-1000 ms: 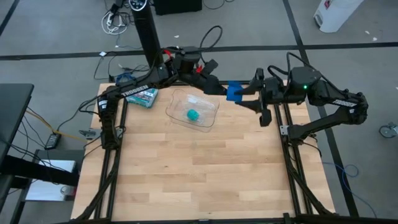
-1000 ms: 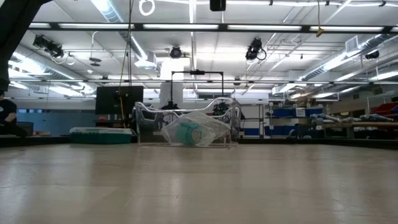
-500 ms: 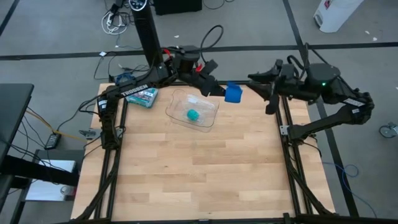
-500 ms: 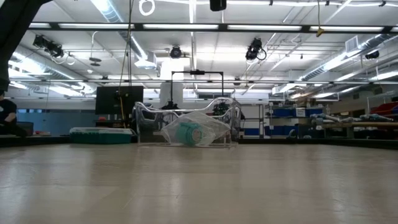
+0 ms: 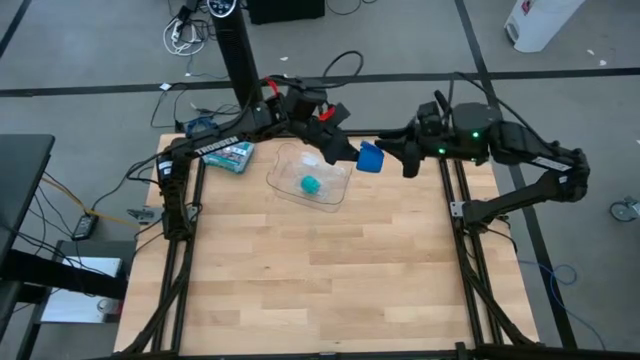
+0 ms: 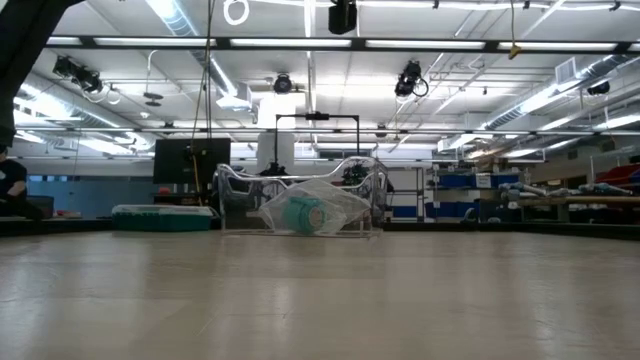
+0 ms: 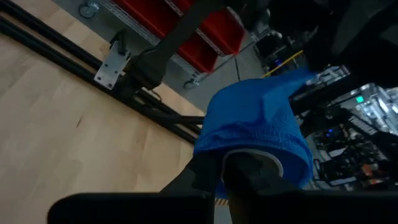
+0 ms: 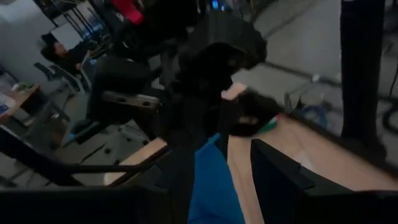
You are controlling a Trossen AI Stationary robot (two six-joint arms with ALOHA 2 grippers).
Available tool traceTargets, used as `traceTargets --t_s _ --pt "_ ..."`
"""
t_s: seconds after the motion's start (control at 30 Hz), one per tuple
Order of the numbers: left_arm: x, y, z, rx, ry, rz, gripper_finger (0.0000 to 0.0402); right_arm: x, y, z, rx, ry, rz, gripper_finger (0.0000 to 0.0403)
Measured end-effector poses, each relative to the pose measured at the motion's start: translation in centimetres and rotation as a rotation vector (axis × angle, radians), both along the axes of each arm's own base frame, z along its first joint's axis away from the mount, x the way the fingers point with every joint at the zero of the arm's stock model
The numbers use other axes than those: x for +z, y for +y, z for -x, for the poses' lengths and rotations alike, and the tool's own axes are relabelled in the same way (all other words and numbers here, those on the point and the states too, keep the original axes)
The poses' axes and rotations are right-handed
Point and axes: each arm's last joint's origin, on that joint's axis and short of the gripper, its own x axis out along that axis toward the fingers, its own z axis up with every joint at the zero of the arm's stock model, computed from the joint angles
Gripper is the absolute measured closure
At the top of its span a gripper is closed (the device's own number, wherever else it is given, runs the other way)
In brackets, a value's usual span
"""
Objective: Roll bandage
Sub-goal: Roll the blue bandage
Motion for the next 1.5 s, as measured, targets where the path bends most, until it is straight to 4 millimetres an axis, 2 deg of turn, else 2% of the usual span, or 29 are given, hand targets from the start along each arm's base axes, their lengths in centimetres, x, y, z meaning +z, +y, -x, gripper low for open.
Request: traceTargets --t_s 0.17,0.33,0.63,0.77,0.9,1.0,1.07,1.17,1.5 --pt "-0.1 -0.3 -0.1 0.008 0.005 -0.025 0.0376 -0.9 -0.4 -1.4 0.068 0.04 -0.095 0.0252" --pt "-0.2 -0.2 0.0 0.01 0.015 -0.024 0.0376 -1.3 -0.2 -2.2 0.096 0.056 -0.08 0.0252" --pt "0.0 -0.2 0.1 -0.003 0.011 0.004 0.0376 -1.3 0.4 -2.1 0.153 0.08 -0.023 0.0253" --pt "0.0 0.0 0.2 -0.004 0.013 0.009 0.0376 -1.5 0.4 -1.8 0.118 0.113 0.006 0.0253" --pt "0.6 0.1 0.4 -0.013 -0.017 0.005 0.0376 -0.5 0.5 -1.5 0.137 0.027 0.01 0.0253" --pt "1.1 0.0 0.8 -0.018 -0.032 -0.002 0.0376 1.4 0.8 -0.9 0.138 -0.054 0.077 0.0253" --pt "1.1 0.1 0.8 -0.015 -0.03 -0.002 0.0376 2.0 0.8 -0.3 0.099 -0.046 0.114 0.0253" --pt "0.8 0.1 0.6 -0.014 -0.021 -0.003 0.0376 1.9 0.2 -0.2 0.054 -0.007 0.12 0.0253" --pt "0.8 0.2 0.6 0.002 -0.015 -0.01 0.0376 0.3 -0.6 -3.2 0.085 0.057 0.036 0.0253"
